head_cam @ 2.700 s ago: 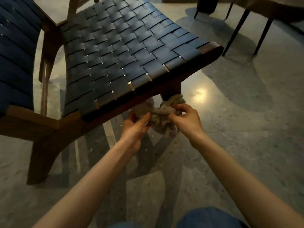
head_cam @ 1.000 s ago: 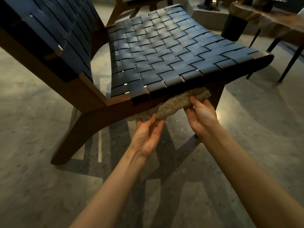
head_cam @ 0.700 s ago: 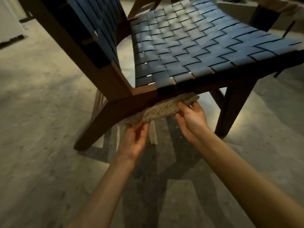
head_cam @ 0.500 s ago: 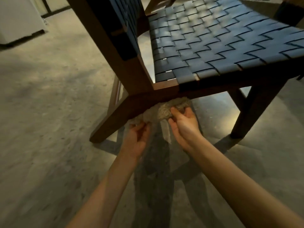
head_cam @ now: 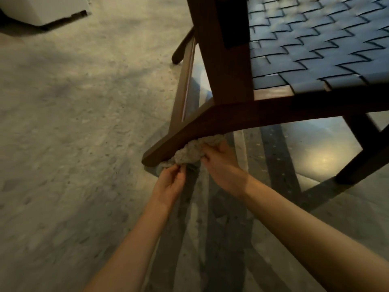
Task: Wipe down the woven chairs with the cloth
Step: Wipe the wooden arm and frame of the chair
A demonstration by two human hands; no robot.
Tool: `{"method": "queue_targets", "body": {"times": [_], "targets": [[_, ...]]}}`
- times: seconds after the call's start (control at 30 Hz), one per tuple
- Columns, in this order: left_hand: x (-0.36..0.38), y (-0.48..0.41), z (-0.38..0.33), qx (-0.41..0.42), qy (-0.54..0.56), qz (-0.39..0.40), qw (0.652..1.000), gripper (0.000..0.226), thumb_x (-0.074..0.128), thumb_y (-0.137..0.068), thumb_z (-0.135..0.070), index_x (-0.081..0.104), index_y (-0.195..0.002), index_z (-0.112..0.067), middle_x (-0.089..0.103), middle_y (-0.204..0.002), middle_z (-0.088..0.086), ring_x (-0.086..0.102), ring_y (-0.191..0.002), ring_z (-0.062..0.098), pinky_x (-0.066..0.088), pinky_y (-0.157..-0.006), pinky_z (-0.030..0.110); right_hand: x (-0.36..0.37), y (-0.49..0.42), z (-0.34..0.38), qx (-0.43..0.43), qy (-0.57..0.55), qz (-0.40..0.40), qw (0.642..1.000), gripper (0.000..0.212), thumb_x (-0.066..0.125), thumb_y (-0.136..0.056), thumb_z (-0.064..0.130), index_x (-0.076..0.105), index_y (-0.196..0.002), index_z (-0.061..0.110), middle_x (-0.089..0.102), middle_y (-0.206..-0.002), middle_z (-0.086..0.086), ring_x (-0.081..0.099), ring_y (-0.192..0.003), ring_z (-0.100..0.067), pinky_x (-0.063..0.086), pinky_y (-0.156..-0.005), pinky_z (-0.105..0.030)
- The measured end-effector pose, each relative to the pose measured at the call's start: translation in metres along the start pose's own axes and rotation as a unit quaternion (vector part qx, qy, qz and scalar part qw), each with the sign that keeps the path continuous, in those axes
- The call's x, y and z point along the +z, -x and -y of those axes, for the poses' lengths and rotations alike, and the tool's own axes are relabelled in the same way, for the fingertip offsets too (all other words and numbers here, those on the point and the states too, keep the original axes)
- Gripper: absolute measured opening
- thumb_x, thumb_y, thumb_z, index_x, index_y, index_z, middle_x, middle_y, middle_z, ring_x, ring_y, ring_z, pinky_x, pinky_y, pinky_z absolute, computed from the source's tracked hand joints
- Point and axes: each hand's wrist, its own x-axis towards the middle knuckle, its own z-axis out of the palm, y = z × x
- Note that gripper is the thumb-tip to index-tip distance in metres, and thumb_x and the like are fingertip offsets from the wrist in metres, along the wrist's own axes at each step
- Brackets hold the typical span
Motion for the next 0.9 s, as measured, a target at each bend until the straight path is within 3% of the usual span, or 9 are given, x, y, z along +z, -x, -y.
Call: {"method": "queue_targets", "body": {"times": [0.13,0.2,0.3,0.4,0.5,0.63,0.77,0.83,0.9], "targets": [[-0.006,-0.001,-0.007,0.052,-0.019,-0.043,0.998,0.037,0.033,-0.098,-0.001,0.049,-0.132,-0.007,0.058,-0.108,0.011,0.046,-0.128,0.014,0.029,-0.109,0.019,-0.002,-0.006,-0.002,0.083,-0.153,-0.039,0.984,0.038,0.047,-0.098,0.008,0.047,-0.136,0.007,0.049,-0.135,-0.015,0.049,-0.122,-0.022,0.044,-0.090,-0.018],[-0.006,0.005,-0.004,0.056,-0.036,-0.050,0.996,0.034,0.037,-0.097,-0.001,0.052,-0.126,-0.010,0.054,-0.109,0.007,0.053,-0.116,0.010,0.035,-0.107,0.019,-0.004,0.001,0.001,0.074,-0.176,-0.006,0.982,0.037,0.046,-0.098,0.005,0.047,-0.135,0.002,0.049,-0.136,-0.018,0.052,-0.116,-0.016,0.045,-0.088,-0.016],[-0.005,0.014,0.011,0.077,-0.065,-0.023,0.995,0.021,0.045,-0.096,-0.007,0.058,-0.113,-0.009,0.054,-0.098,0.000,0.057,-0.085,0.006,0.050,-0.085,0.018,-0.012,0.013,0.013,-0.013,-0.153,-0.021,0.988,0.041,0.046,-0.097,0.002,0.046,-0.137,0.009,0.054,-0.134,-0.013,0.055,-0.118,-0.021,0.051,-0.083,-0.024],[0.012,0.025,0.035,0.112,-0.128,0.002,0.985,0.017,0.049,-0.093,-0.004,0.062,-0.102,-0.005,0.066,-0.094,0.007,0.069,-0.074,0.013,0.057,-0.058,0.021,-0.027,0.033,0.031,-0.048,-0.132,-0.020,0.990,0.039,0.048,-0.097,0.006,0.046,-0.136,0.007,0.060,-0.125,-0.014,0.062,-0.110,-0.023,0.054,-0.087,-0.030],[0.033,0.042,0.057,0.166,-0.242,0.029,0.956,0.020,0.052,-0.092,-0.005,0.062,-0.109,-0.007,0.073,-0.093,0.010,0.072,-0.080,0.017,0.056,-0.058,0.024,-0.040,0.064,0.045,-0.097,-0.095,-0.065,0.989,0.029,0.049,-0.096,0.011,0.056,-0.124,0.008,0.065,-0.120,-0.012,0.065,-0.107,-0.020,0.055,-0.088,-0.030],[0.045,0.064,0.064,0.328,-0.363,0.126,0.863,0.045,0.061,-0.089,-0.011,0.046,-0.132,-0.007,0.066,-0.117,0.011,0.067,-0.102,0.019,0.056,-0.074,0.027,-0.038,0.099,0.062,-0.295,0.029,-0.106,0.949,0.016,0.058,-0.090,0.012,0.063,-0.103,0.020,0.073,-0.098,0.005,0.067,-0.097,-0.007,0.054,-0.076,-0.016],[0.081,0.075,0.066,0.494,-0.465,0.128,0.724,0.052,0.062,-0.090,-0.024,0.040,-0.137,-0.018,0.057,-0.127,-0.005,0.057,-0.114,0.004,0.051,-0.093,0.027,-0.024,0.102,0.084,-0.470,0.162,-0.185,0.848,0.021,0.064,-0.088,0.016,0.057,-0.105,0.025,0.064,-0.104,0.008,0.061,-0.100,0.001,0.049,-0.082,-0.013],[0.096,0.074,0.067,0.529,-0.524,0.156,0.649,0.038,0.055,-0.095,-0.023,0.042,-0.130,-0.022,0.055,-0.124,-0.007,0.054,-0.113,-0.002,0.048,-0.093,0.020,-0.018,0.092,0.097,-0.496,0.240,-0.158,0.820,0.029,0.063,-0.090,0.017,0.054,-0.117,0.022,0.060,-0.115,0.007,0.058,-0.109,-0.001,0.050,-0.090,-0.019],[0.106,0.072,0.062,0.522,-0.571,0.196,0.602,0.033,0.048,-0.098,-0.020,0.039,-0.128,-0.029,0.053,-0.122,-0.010,0.052,-0.112,-0.007,0.046,-0.091,0.014,-0.014,0.079,0.109,-0.470,0.358,-0.107,0.800,0.032,0.055,-0.095,0.020,0.050,-0.126,0.021,0.056,-0.119,0.007,0.055,-0.113,-0.006,0.050,-0.094,-0.027]]}}
